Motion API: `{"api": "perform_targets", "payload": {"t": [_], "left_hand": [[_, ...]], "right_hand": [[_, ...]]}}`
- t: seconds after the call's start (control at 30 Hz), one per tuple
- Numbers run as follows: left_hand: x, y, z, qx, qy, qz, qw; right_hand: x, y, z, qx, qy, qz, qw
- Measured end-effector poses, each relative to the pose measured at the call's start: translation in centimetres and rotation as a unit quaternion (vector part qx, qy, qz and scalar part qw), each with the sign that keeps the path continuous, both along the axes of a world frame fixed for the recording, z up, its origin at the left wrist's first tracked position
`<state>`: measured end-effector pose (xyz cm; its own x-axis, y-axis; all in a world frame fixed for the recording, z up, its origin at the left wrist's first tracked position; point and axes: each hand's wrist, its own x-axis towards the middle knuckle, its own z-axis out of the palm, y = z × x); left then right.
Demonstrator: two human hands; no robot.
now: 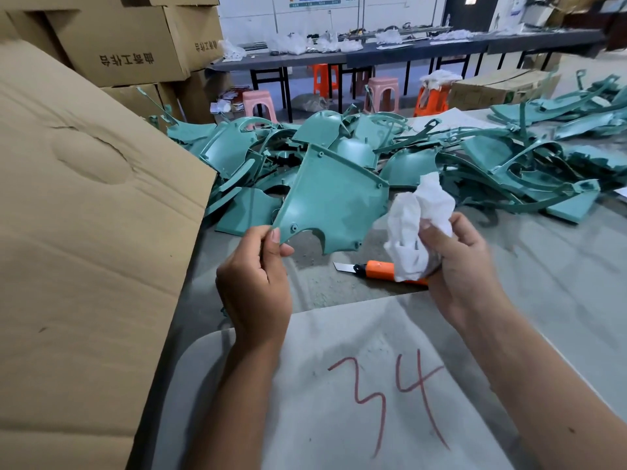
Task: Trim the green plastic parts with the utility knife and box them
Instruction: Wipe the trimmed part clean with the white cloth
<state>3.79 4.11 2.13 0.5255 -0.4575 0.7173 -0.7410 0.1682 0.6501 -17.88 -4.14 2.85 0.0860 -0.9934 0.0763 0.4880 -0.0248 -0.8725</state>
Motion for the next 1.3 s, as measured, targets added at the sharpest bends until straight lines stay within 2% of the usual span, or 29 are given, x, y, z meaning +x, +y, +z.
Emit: {"api": "perform_targets", "payload": {"t": [0.07, 0.23, 0.37, 0.47, 0.57, 0.67, 0.77, 0.87, 0.93, 1.0, 1.03, 1.1, 1.2, 1.3], "left_hand": [[-0.2, 0.0, 0.0, -0.007, -0.004, -0.008, 1.000], [-1.0, 0.0, 0.0, -0.015, -0.003, -0.036, 0.999], [-2.1, 0.0, -0.3, 0.004, -0.007, -0.098, 0.995], [-2.1, 0.2, -0.3, 0.029, -0.047, -0.113, 0.992], [-1.7, 0.5, 0.4, 0.028, -0.084, -0.107, 0.990], [-2.0, 1.0, 1.1, 0.005, -0.076, -0.119, 0.990], [-2.6, 1.2, 1.1, 0.007, -0.063, -0.143, 0.988], [-2.4, 1.1, 1.1, 0.025, -0.098, -0.126, 0.987], [-1.4, 1.1, 1.2, 0.031, -0.125, -0.090, 0.988], [-0.3, 1.2, 1.1, 0.037, -0.117, -0.056, 0.991], [-0.1, 1.2, 1.0, 0.038, -0.110, -0.047, 0.992], [-0.4, 1.1, 0.8, 0.040, -0.115, -0.052, 0.991], [-1.2, 1.1, 0.5, 0.054, -0.131, -0.084, 0.986], [-0.9, 1.2, 0.5, 0.044, -0.131, -0.065, 0.988]], "right_hand": [[0.6, 0.4, 0.1, 0.011, -0.033, 0.033, 0.999], [1.1, 0.6, 0.4, 0.017, -0.037, 0.063, 0.997], [1.5, 0.8, 0.0, 0.049, -0.049, 0.104, 0.992], [1.4, 0.9, -0.3, 0.022, 0.003, 0.141, 0.990], [1.2, 1.1, -0.4, -0.011, 0.014, 0.142, 0.990], [1.3, 1.1, -0.4, -0.046, 0.045, 0.139, 0.988], [1.5, 1.1, -0.2, -0.073, 0.092, 0.064, 0.991], [1.1, 0.6, -0.1, -0.083, 0.164, -0.038, 0.982], [0.2, -0.1, 0.0, -0.052, 0.150, -0.119, 0.980], [-1.1, -1.0, 0.2, -0.018, 0.155, -0.204, 0.966], [-1.4, -1.0, 0.2, -0.020, 0.166, -0.216, 0.962], [-0.8, -0.6, -0.2, -0.033, 0.168, -0.150, 0.974], [0.9, 0.1, -0.7, -0.056, 0.112, 0.044, 0.991], [1.1, -0.2, -0.5, -0.081, 0.089, 0.073, 0.990]]}}
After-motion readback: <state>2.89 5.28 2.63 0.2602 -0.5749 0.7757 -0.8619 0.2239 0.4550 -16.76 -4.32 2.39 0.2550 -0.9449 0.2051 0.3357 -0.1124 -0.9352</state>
